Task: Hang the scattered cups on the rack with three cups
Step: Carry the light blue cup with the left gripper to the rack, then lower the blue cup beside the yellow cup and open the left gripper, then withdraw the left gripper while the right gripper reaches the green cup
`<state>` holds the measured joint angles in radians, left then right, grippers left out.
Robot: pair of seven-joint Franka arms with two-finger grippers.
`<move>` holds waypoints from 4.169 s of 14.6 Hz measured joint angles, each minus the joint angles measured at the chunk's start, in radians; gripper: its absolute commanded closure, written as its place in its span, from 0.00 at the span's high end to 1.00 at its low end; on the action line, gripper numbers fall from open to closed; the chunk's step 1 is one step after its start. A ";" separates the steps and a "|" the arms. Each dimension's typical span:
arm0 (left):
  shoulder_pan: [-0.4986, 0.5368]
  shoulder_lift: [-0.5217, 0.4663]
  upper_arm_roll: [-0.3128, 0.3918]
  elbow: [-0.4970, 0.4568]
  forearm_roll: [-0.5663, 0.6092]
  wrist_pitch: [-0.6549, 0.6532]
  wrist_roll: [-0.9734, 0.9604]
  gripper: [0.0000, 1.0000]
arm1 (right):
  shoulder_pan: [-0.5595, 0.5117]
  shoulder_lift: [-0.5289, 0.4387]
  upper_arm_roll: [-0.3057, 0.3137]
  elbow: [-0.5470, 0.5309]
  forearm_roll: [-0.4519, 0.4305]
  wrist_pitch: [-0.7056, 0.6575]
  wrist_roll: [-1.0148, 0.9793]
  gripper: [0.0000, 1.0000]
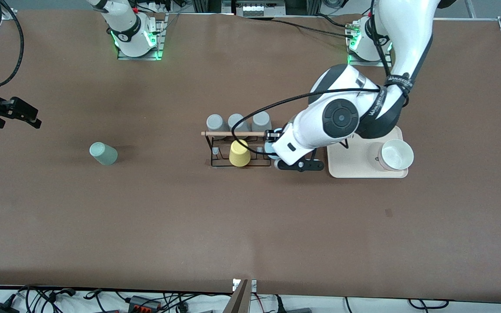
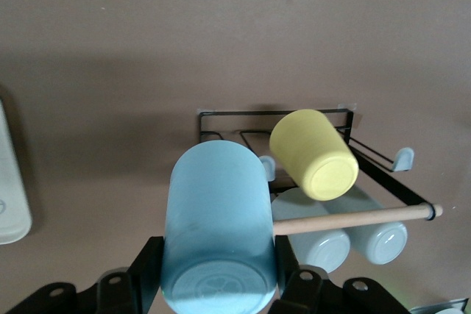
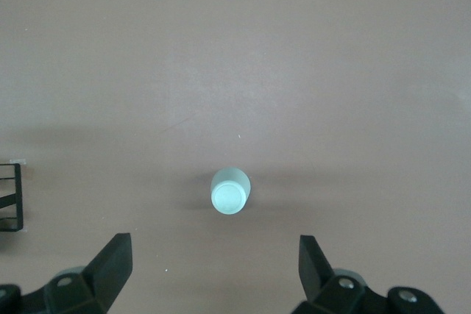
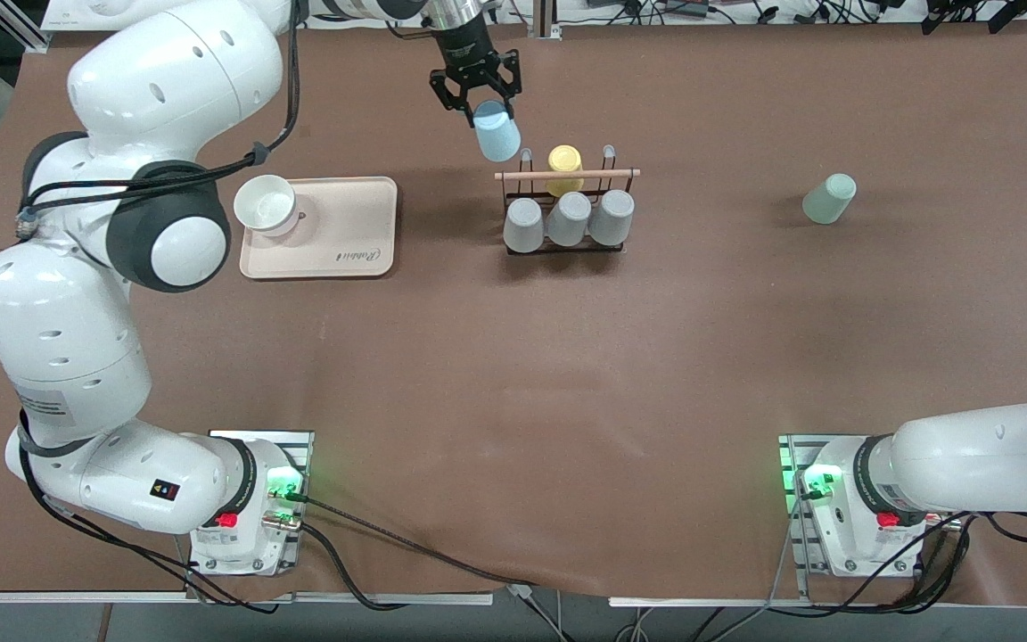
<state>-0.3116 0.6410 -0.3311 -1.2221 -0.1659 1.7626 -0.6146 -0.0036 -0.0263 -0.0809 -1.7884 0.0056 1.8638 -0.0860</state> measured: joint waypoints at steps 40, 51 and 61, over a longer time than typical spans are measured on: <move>0.243 -0.092 0.007 0.174 0.110 -0.500 0.063 1.00 | -0.003 0.295 -0.002 -0.077 -0.008 0.116 0.014 1.00; 0.275 -0.405 0.201 -0.244 0.110 -0.210 0.298 1.00 | 0.013 0.390 -0.001 -0.208 -0.009 0.361 0.021 1.00; 0.277 -0.494 0.213 -0.285 0.107 -0.211 0.314 1.00 | 0.017 0.411 -0.001 -0.322 -0.009 0.497 0.037 1.00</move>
<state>-0.0347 0.1470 -0.1178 -1.5070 -0.0591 1.5514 -0.3006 0.0129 0.3847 -0.0819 -2.1100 -0.0033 2.3607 -0.0491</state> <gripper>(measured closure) 0.000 0.000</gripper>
